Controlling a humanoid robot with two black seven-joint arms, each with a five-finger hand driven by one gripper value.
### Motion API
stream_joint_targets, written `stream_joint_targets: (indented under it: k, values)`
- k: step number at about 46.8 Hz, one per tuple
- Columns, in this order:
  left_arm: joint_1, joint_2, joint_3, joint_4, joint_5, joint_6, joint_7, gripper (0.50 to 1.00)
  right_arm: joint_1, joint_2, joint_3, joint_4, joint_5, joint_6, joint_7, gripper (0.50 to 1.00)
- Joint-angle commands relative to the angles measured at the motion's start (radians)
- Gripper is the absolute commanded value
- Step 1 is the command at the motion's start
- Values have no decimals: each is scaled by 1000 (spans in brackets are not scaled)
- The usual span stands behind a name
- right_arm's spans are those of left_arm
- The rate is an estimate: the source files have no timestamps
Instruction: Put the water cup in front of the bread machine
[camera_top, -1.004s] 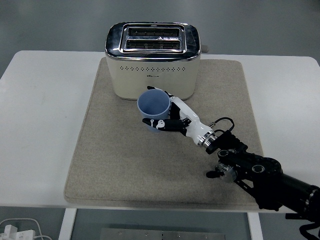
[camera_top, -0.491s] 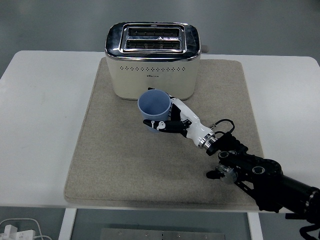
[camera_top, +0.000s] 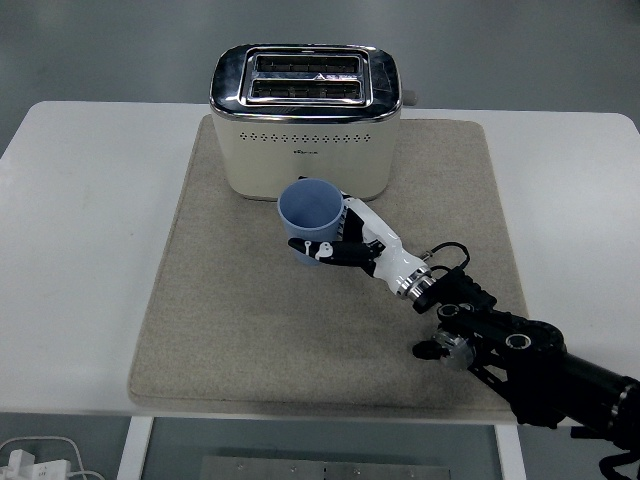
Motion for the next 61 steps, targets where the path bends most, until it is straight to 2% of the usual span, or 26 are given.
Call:
stream_joint_targets:
  k: [1, 25, 61]
  values:
    - [0, 0, 0, 1, 0, 0, 0, 1000, 0, 0, 0, 0, 0, 0, 0, 928]
    - [0, 0, 0, -2, 0, 0, 0, 1000, -2, -2, 10, 1, 1, 27, 0, 928]
    - [1, 0, 2, -2, 0, 0, 0, 1000, -11, -69, 14, 0, 5, 48, 0, 928]
